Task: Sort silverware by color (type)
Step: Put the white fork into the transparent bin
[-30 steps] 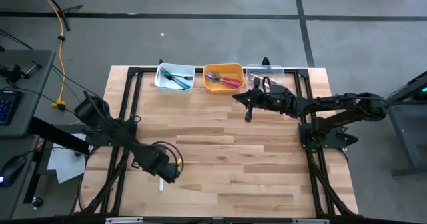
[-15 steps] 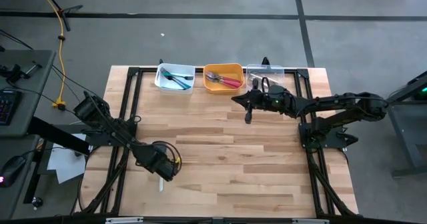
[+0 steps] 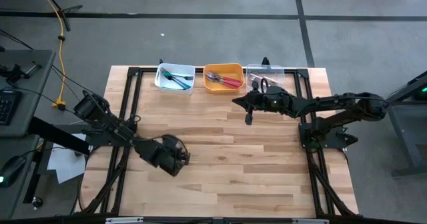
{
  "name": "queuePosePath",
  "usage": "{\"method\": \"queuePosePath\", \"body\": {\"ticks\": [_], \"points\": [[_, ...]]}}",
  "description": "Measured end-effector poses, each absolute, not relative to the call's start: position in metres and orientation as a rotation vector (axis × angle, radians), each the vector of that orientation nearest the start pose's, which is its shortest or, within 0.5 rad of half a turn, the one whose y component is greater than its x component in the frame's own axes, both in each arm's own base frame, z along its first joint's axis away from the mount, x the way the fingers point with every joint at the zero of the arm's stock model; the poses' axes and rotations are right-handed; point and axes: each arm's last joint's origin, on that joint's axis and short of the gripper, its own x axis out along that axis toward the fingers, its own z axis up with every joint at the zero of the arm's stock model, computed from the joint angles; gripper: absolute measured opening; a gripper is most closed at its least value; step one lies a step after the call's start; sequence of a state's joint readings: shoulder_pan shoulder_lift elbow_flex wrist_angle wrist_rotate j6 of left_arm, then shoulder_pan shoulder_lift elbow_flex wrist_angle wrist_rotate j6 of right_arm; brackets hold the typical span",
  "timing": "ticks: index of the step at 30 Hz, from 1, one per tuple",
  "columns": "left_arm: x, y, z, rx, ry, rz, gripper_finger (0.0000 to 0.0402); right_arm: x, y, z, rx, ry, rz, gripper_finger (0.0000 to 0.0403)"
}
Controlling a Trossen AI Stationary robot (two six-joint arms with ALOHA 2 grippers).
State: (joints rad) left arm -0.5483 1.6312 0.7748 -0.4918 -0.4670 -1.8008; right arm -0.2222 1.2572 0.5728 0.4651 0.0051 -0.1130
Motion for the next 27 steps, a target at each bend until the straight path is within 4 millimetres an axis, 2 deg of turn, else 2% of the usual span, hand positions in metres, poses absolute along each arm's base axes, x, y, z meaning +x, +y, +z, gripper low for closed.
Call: {"method": "queuePosePath", "body": {"ticks": [5,9,11,14,17,23,27], "points": [[0.244,-0.084,0.107,-0.876,0.582,0.800,0.0000,0.254,-0.058,0.223,-0.086,0.252,-0.214,0.0000],[0.253,-0.041,0.104,-0.820,0.394,0.686,0.0000,0.254,-0.058,0.222,-0.081,0.261,-0.213,0.0000],[0.255,-0.021,0.105,-0.802,0.361,0.614,0.0000,0.253,-0.058,0.222,-0.058,0.266,-0.216,0.0000],[0.259,-0.001,0.108,-0.766,0.422,0.427,0.0002,0.253,-0.057,0.220,-0.030,0.280,-0.221,0.0000],[0.268,0.006,0.114,-0.683,0.503,0.270,0.0018,0.252,-0.058,0.219,-0.033,0.291,-0.251,0.0000],[0.289,-0.006,0.127,-0.308,0.727,0.014,0.0064,0.253,-0.060,0.221,-0.098,0.286,-0.302,0.0000],[0.299,-0.009,0.139,-0.140,0.812,-0.114,0.0088,0.253,-0.060,0.221,-0.105,0.293,-0.300,0.0000]]}}
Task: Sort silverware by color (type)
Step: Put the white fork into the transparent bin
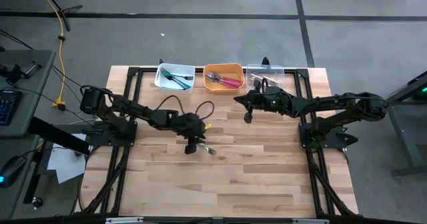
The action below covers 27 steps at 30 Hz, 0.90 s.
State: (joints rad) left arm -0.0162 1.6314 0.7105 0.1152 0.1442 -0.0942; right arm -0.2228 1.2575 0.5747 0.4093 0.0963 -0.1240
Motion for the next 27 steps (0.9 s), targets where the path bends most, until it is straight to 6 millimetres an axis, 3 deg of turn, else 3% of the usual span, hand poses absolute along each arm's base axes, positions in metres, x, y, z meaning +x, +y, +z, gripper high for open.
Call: {"method": "queuePosePath", "body": {"ticks": [6,10,20,27], "points": [[0.311,-0.014,0.158,0.044,0.822,-0.310,0.0103,0.252,-0.059,0.217,-0.110,0.330,-0.292,0.0001],[0.314,-0.019,0.161,0.158,0.833,-0.388,0.0103,0.252,-0.059,0.217,-0.110,0.330,-0.292,0.0001],[0.329,-0.022,0.129,0.211,0.992,-0.424,0.0103,0.252,-0.059,0.217,-0.104,0.326,-0.292,0.0001],[0.340,-0.025,0.123,0.346,1.071,-0.407,0.0097,0.252,-0.059,0.217,-0.084,0.325,-0.296,0.0001]]}}
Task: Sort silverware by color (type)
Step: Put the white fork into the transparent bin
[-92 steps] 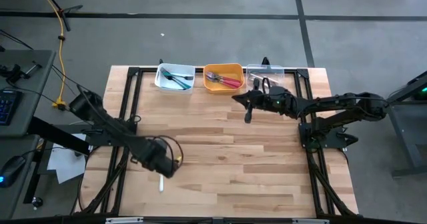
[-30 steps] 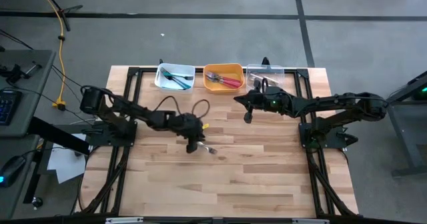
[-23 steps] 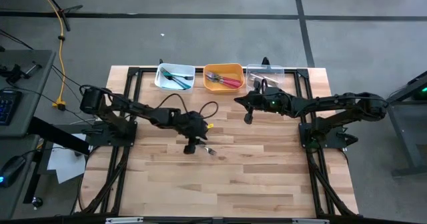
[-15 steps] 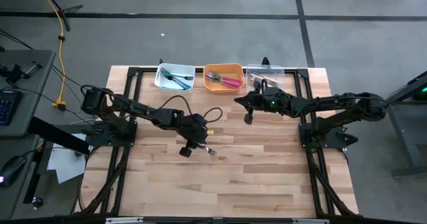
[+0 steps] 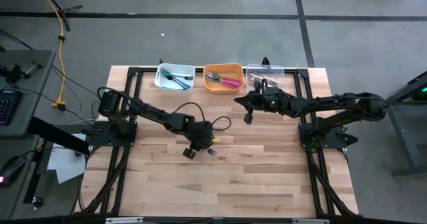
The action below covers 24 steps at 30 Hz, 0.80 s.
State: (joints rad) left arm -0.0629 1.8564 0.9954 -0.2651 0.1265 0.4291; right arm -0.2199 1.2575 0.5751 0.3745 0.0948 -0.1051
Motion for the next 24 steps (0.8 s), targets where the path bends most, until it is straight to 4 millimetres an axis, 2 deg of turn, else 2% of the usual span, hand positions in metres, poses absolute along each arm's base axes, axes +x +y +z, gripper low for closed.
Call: {"method": "queuePosePath", "body": {"ticks": [8,12,18,24], "points": [[0.339,-0.024,0.123,0.391,1.118,-0.438,0.0010,0.252,-0.059,0.218,-0.089,0.324,-0.298,0.0001],[0.338,-0.015,0.128,0.382,1.104,-0.414,0.0006,0.252,-0.060,0.218,-0.091,0.324,-0.302,0.0001],[0.335,0.019,0.151,0.162,1.006,-0.306,0.0001,0.249,-0.059,0.215,-0.085,0.367,-0.300,0.0001],[0.319,0.042,0.151,-0.017,0.922,-0.223,0.0001,0.250,-0.052,0.208,0.040,0.411,-0.296,0.0001]]}}
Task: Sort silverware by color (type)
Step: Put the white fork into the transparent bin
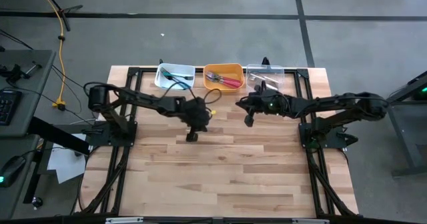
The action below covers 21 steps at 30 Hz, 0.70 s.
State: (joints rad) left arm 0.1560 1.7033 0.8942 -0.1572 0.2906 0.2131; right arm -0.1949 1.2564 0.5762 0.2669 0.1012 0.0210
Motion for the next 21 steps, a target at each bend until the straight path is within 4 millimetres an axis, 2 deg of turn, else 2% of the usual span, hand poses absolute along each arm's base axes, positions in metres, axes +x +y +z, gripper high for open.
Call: {"method": "queuePosePath", "body": {"ticks": [6,9,15,21], "points": [[0.313,0.046,0.147,-0.113,0.766,-0.188,0.0001,0.263,-0.028,0.194,0.119,0.433,-0.204,0.0001],[0.310,0.046,0.144,-0.121,0.741,-0.184,0.0001,0.271,-0.018,0.184,0.148,0.432,-0.176,0.0015],[0.312,0.045,0.145,-0.113,0.712,-0.204,0.0001,0.282,-0.017,0.166,0.205,0.439,-0.166,0.0102],[0.312,0.045,0.145,-0.107,0.702,-0.224,0.0000,0.288,-0.024,0.160,0.307,0.417,-0.061,0.0185]]}}
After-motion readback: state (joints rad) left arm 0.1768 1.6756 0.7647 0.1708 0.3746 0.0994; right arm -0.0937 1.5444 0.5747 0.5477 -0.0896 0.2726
